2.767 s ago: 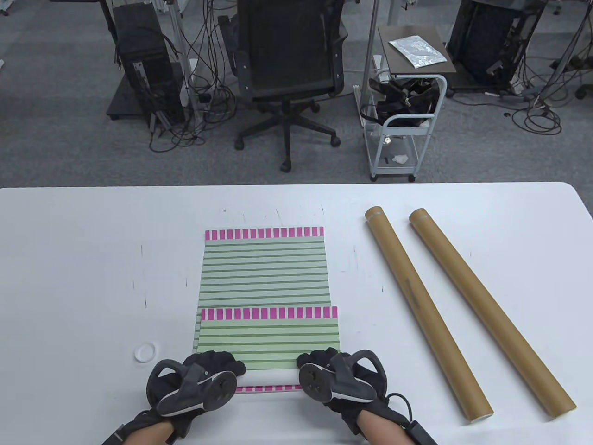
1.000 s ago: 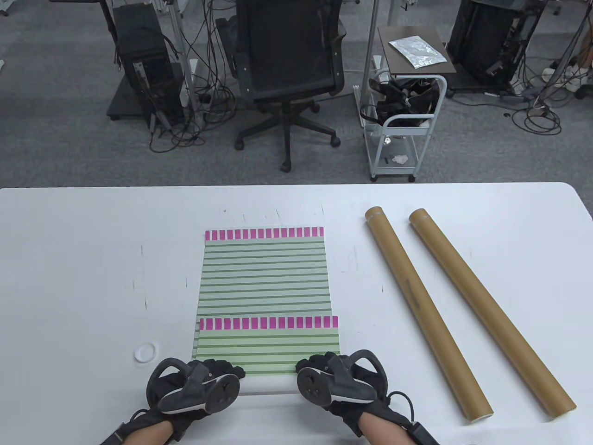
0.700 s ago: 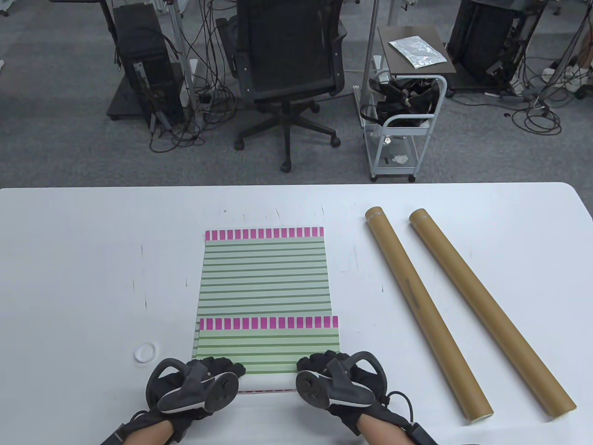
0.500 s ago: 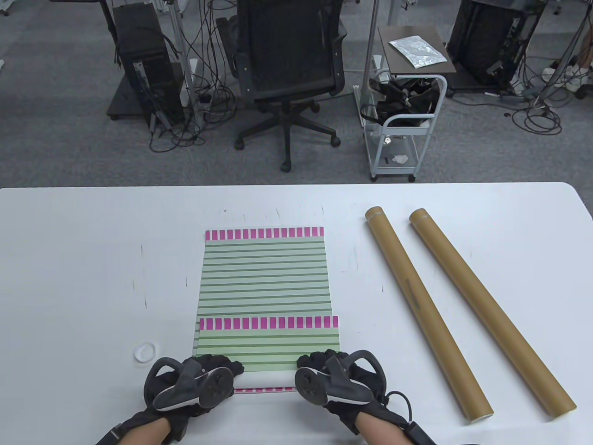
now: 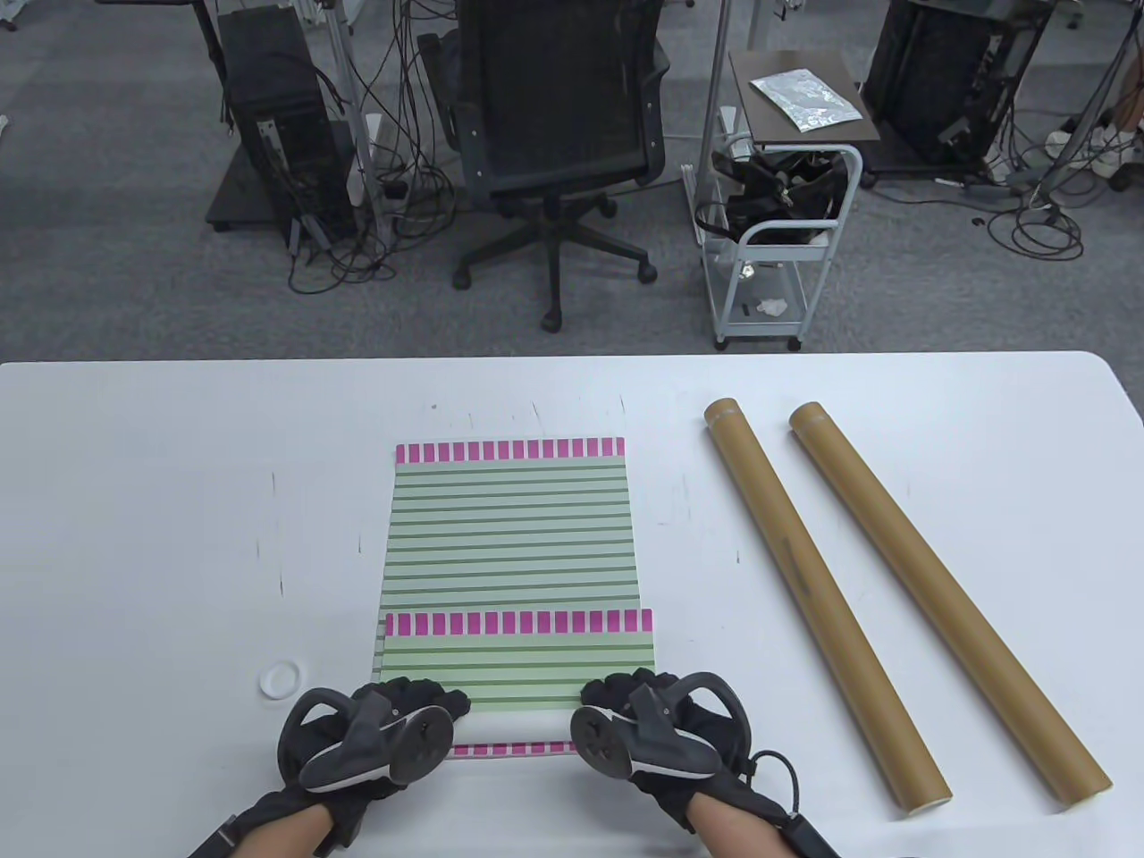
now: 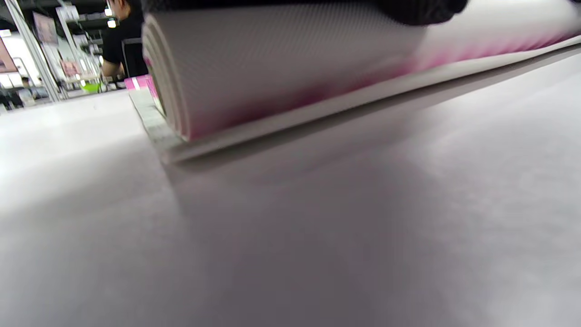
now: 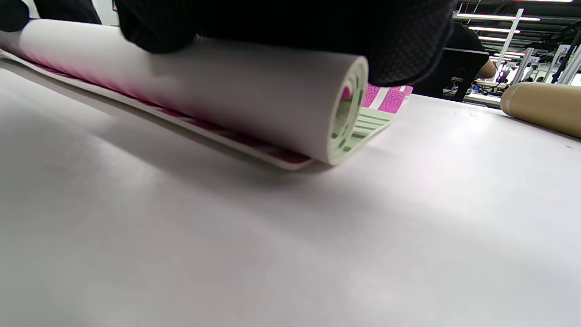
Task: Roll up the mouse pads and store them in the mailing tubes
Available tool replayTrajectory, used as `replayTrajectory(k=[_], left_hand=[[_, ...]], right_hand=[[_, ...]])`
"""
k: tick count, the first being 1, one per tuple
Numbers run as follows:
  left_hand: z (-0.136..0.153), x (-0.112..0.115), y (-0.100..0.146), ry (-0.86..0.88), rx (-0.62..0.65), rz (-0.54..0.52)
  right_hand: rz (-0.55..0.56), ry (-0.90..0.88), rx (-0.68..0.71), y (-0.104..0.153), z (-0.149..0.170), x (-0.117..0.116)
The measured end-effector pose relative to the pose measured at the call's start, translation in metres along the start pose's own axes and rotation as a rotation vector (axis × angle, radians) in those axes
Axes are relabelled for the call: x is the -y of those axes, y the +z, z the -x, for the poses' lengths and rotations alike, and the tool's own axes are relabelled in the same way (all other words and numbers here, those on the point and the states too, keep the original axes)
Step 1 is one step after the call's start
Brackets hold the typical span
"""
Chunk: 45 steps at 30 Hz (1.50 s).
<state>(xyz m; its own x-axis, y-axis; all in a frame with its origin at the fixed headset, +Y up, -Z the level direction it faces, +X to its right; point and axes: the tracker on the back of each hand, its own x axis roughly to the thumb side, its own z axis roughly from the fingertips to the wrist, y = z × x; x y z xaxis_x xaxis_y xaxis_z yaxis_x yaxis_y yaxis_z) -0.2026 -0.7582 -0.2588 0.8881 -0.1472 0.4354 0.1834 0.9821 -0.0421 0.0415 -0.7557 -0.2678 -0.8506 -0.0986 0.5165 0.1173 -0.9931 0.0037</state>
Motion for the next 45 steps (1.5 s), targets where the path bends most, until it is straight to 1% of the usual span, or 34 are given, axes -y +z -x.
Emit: replayTrajectory(k=[1, 3, 6, 10, 11, 13, 18, 22, 25, 28, 31, 34, 39, 42, 45], left_hand=[[-0.001, -0.003, 0.001, -0.028, -0.010, -0.040], [-0.005, -0.007, 0.001, -0.068, -0.009, -0.061], [-0.007, -0.006, 0.000, -0.081, -0.014, -0.052], [-0.005, -0.005, -0.001, -0.052, -0.025, -0.041], [-0.005, -0.005, -0.001, -0.050, -0.026, -0.039], [-0.005, -0.005, -0.001, -0.047, -0.026, -0.036], [-0.004, -0.003, -0.001, -0.040, -0.024, -0.027], [-0.001, -0.003, -0.001, -0.014, -0.026, -0.015], [0.001, -0.003, -0.002, 0.008, -0.026, -0.012], [0.002, -0.003, -0.003, 0.020, -0.035, -0.007], [0.005, 0.000, -0.005, 0.064, -0.043, 0.017], [0.011, 0.002, -0.004, 0.145, -0.008, 0.073], [0.010, 0.005, -0.008, 0.093, -0.039, 0.073], [0.012, 0.007, -0.009, 0.122, -0.049, 0.084], [0.011, 0.006, -0.009, 0.120, -0.046, 0.085]], right_hand=[[-0.002, 0.002, -0.001, 0.000, 0.000, 0.000], [-0.003, 0.007, -0.003, -0.001, 0.000, -0.001], [-0.004, -0.002, -0.004, -0.001, 0.001, -0.001], [0.063, 0.043, 0.007, 0.005, 0.002, 0.004], [0.065, 0.044, 0.007, 0.006, 0.002, 0.005], [0.040, 0.033, 0.008, 0.005, 0.000, 0.002], [0.032, 0.042, -0.002, 0.001, 0.000, 0.000], [0.028, 0.023, -0.009, 0.001, 0.002, -0.002], [0.017, 0.020, -0.001, 0.002, 0.001, 0.002], [0.025, 0.042, -0.003, 0.002, 0.001, -0.001], [0.004, 0.001, -0.013, -0.001, 0.003, -0.003], [-0.008, -0.021, -0.021, -0.002, 0.005, -0.005], [-0.013, -0.010, -0.019, -0.002, 0.005, -0.004], [0.036, 0.008, -0.018, 0.002, 0.005, -0.003], [0.002, 0.047, -0.012, 0.000, 0.002, -0.006]])
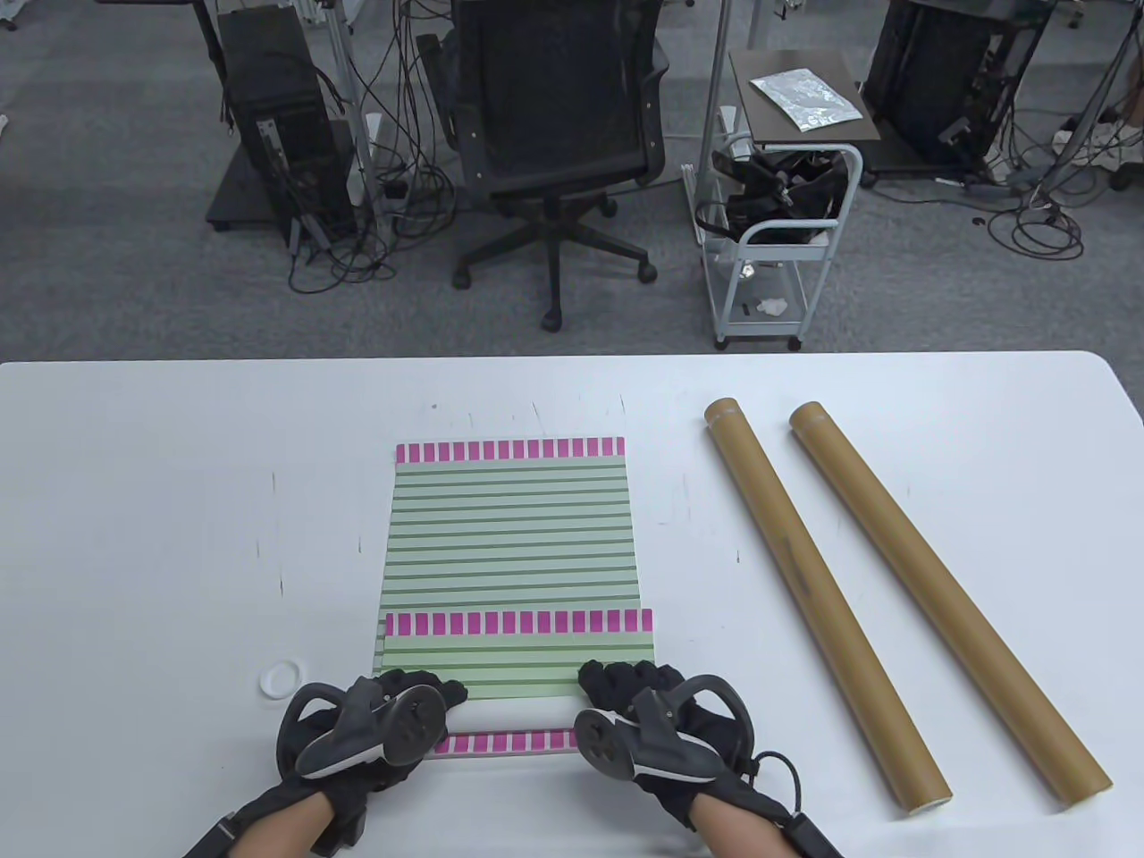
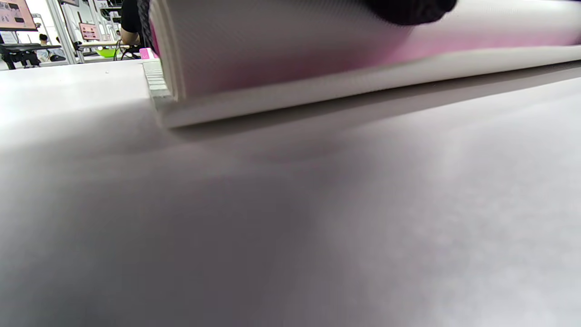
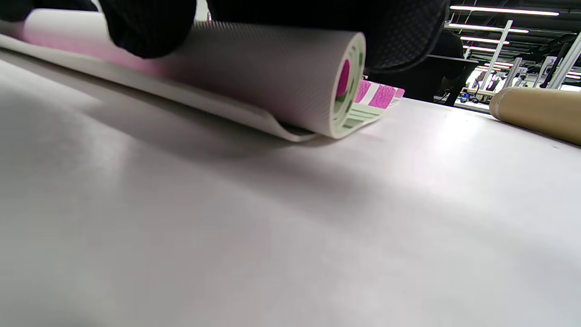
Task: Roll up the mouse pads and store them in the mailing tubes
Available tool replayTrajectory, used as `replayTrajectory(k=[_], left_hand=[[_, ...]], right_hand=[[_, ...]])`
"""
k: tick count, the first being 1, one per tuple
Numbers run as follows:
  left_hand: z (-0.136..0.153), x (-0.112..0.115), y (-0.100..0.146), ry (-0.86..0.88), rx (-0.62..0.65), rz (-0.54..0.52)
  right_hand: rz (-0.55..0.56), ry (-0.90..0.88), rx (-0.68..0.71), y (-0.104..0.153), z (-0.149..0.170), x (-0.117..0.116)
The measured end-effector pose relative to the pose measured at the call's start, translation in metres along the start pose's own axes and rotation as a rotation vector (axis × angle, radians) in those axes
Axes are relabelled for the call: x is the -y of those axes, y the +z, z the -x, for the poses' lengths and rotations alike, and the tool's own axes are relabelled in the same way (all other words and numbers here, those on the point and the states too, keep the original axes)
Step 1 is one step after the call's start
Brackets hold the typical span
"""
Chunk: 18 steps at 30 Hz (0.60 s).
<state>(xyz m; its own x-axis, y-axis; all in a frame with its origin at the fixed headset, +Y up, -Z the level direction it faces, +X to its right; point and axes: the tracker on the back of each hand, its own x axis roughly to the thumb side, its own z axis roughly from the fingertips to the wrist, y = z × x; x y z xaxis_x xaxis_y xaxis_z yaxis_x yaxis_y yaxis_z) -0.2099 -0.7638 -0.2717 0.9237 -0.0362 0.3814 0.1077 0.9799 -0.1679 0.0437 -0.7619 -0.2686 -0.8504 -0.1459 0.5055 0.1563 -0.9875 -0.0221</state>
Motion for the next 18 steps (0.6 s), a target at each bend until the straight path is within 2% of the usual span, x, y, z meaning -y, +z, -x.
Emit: replayTrajectory(k=[3, 9, 13, 18], left_hand=[[-0.002, -0.004, 0.001, -0.054, 0.025, -0.016], [-0.008, -0.010, 0.007, -0.047, 0.094, 0.043], [-0.012, -0.010, 0.006, -0.105, 0.085, 0.030], [-0.007, -0.008, 0.003, -0.046, 0.033, 0.010]], right_hand=[[-0.022, -0.001, 0.013, -0.001, -0.001, 0.002], [-0.070, -0.068, 0.075, 0.003, -0.002, 0.006], [-0.082, -0.075, 0.074, 0.002, -0.001, 0.007], [0.039, -0.052, 0.046, 0.004, -0.002, 0.015]])
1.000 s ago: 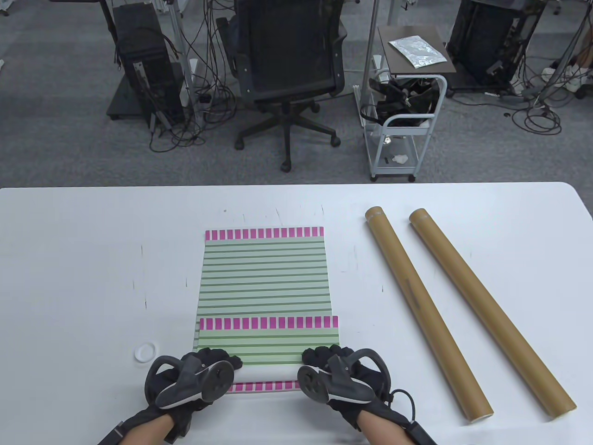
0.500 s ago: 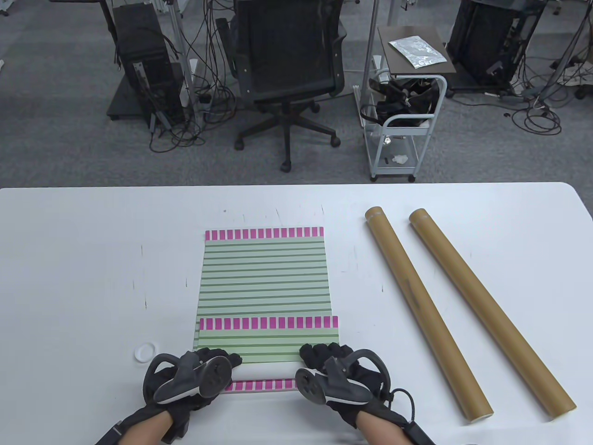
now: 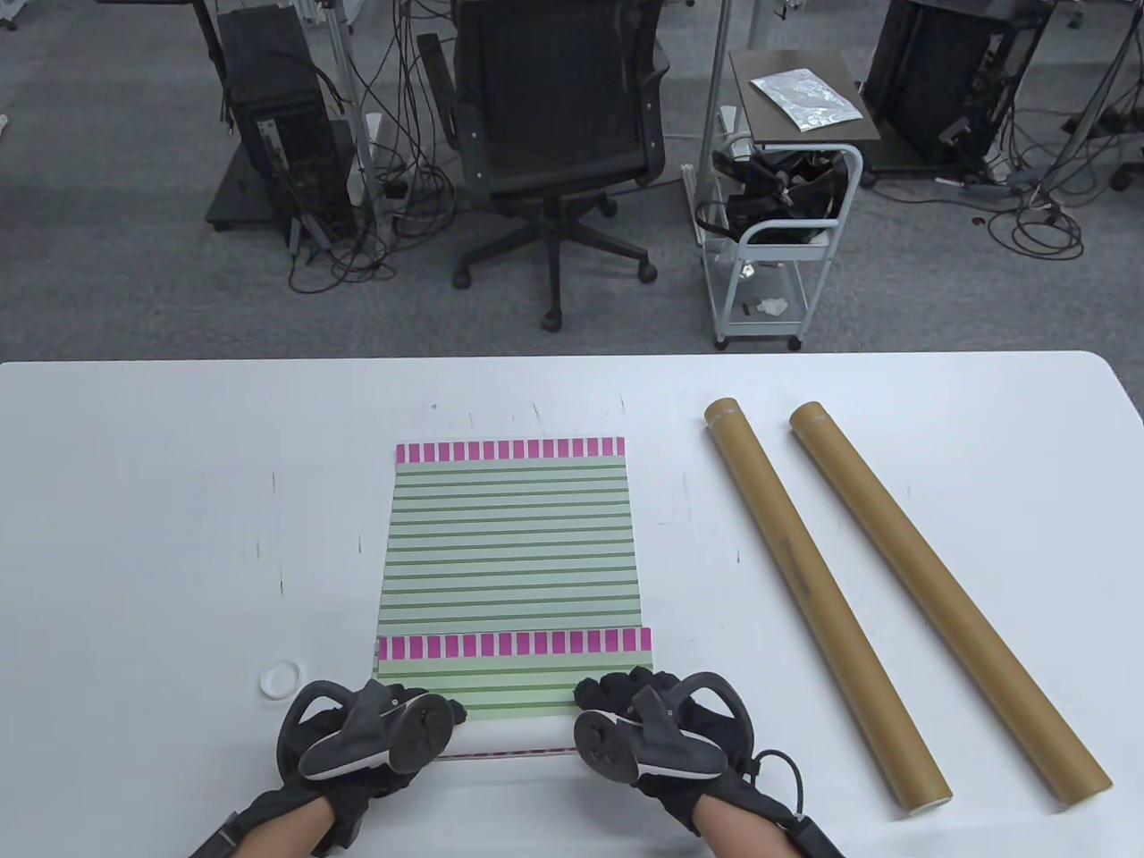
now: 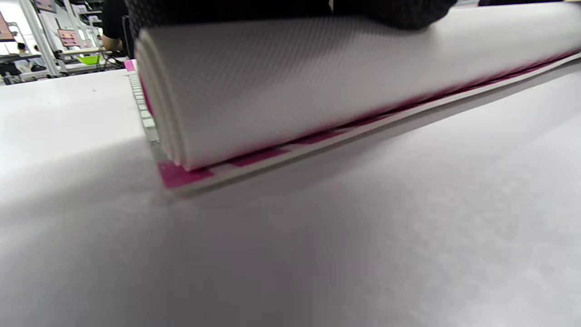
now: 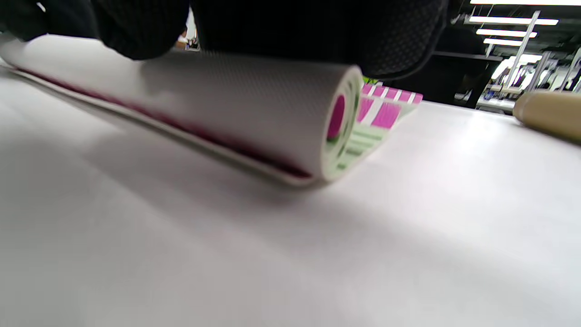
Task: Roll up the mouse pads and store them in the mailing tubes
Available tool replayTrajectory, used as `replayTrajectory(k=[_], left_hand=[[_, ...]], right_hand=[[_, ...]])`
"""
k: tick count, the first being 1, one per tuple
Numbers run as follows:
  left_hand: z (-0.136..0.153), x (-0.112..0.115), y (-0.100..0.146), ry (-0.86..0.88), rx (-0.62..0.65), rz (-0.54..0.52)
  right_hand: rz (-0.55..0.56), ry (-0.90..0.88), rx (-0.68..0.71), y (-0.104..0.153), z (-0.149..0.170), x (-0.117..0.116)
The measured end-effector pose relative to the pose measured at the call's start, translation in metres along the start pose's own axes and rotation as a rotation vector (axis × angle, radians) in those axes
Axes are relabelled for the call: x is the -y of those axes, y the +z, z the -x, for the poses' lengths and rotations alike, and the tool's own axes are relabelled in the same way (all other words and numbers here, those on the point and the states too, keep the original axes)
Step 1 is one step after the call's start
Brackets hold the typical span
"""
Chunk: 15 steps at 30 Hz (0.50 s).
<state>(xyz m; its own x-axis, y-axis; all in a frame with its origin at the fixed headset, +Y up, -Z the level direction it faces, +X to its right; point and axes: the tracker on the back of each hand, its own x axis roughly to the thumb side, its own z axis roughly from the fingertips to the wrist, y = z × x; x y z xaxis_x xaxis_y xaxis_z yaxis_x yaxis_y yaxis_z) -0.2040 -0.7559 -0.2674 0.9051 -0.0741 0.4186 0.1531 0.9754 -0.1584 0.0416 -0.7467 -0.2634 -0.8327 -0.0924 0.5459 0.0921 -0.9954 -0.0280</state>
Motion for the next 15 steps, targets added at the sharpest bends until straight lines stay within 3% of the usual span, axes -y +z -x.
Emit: replayTrajectory(k=[4, 7, 15], left_hand=[[-0.003, 0.001, 0.002, -0.038, -0.010, -0.019], [-0.007, -0.006, 0.008, -0.082, -0.011, -0.144], [-0.010, 0.000, 0.004, -0.075, -0.010, -0.100]], right_hand=[[-0.011, 0.047, -0.006, -0.003, -0.003, -0.004], [-0.010, 0.009, -0.034, -0.004, -0.001, -0.007], [0.016, 0.059, -0.035, -0.001, -0.003, -0.006]])
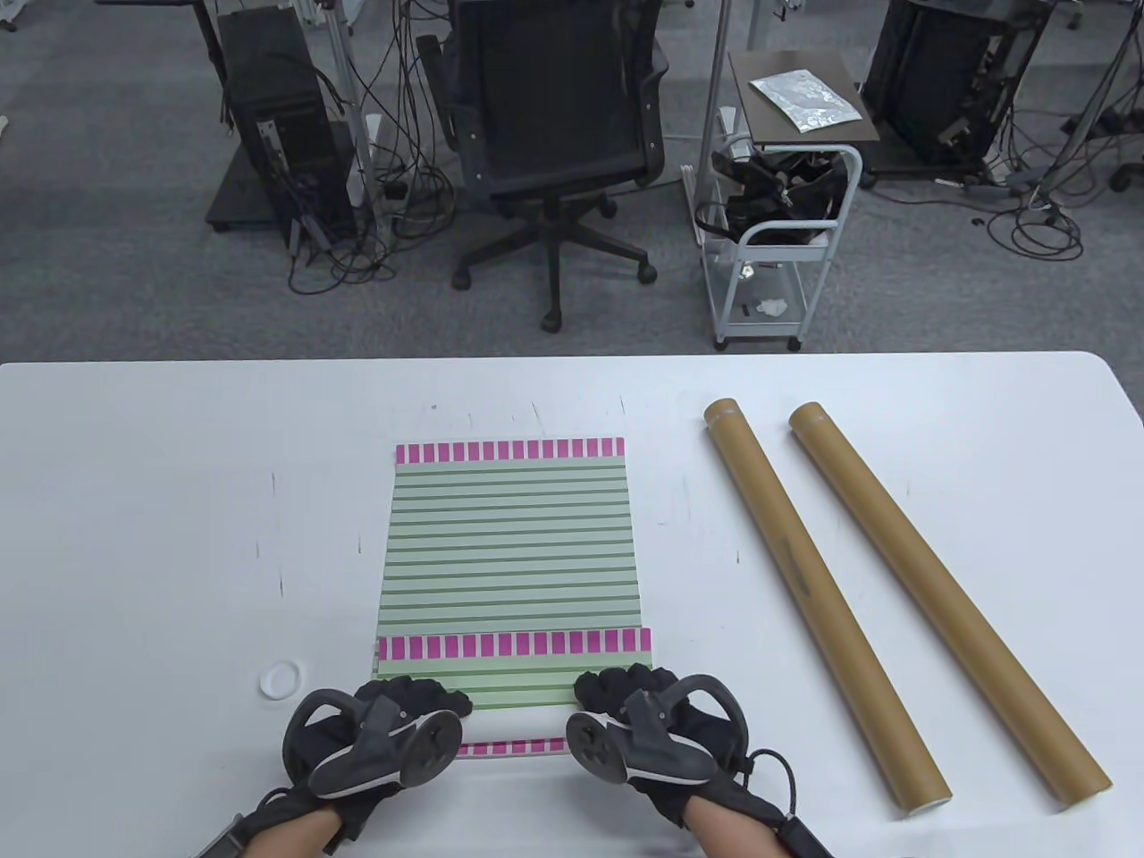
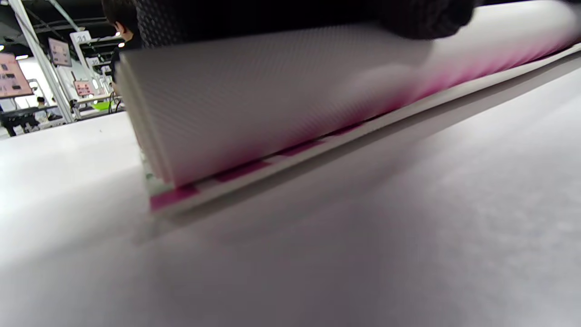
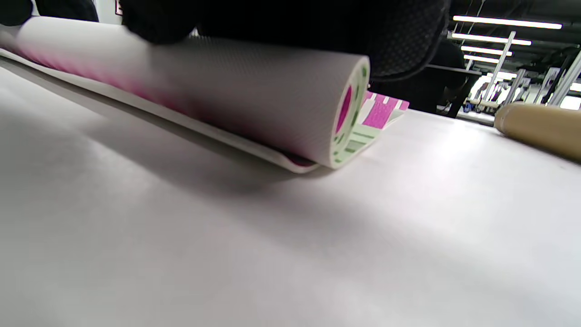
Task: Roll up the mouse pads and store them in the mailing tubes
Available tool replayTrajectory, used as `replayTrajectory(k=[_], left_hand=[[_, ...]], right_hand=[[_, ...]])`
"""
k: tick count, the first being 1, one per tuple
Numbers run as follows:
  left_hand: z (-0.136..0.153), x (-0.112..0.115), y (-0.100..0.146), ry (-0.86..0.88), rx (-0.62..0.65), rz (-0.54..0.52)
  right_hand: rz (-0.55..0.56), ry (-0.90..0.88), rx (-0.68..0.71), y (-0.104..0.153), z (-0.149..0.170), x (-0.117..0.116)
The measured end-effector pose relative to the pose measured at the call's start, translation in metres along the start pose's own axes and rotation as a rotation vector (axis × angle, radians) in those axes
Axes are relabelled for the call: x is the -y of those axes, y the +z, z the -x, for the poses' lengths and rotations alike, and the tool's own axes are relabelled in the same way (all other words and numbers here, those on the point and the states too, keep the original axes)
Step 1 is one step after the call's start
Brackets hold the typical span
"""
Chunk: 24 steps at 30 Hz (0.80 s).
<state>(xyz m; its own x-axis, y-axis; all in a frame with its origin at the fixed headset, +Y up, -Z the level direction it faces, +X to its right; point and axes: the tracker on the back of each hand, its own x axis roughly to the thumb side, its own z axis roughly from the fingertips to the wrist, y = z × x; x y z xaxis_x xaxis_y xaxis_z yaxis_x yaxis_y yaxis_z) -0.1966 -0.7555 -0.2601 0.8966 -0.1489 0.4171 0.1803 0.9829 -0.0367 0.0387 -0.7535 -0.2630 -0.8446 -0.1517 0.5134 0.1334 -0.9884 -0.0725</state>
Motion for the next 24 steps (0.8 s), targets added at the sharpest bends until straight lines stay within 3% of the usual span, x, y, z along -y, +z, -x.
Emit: replayTrajectory(k=[3, 8, 18, 24], left_hand=[[0.002, 0.005, -0.004, 0.018, -0.023, 0.027], [0.005, 0.003, -0.005, 0.023, -0.037, 0.020], [0.000, 0.006, -0.008, 0.007, -0.043, 0.029], [0.001, -0.001, -0.005, 0.019, 0.032, 0.079]], right_hand=[[0.009, 0.074, 0.006, -0.001, -0.001, -0.002], [-0.034, -0.026, -0.021, -0.006, 0.004, -0.006], [-0.043, -0.004, -0.016, -0.004, 0.007, -0.010], [-0.090, -0.061, 0.021, -0.004, 0.008, -0.005]])
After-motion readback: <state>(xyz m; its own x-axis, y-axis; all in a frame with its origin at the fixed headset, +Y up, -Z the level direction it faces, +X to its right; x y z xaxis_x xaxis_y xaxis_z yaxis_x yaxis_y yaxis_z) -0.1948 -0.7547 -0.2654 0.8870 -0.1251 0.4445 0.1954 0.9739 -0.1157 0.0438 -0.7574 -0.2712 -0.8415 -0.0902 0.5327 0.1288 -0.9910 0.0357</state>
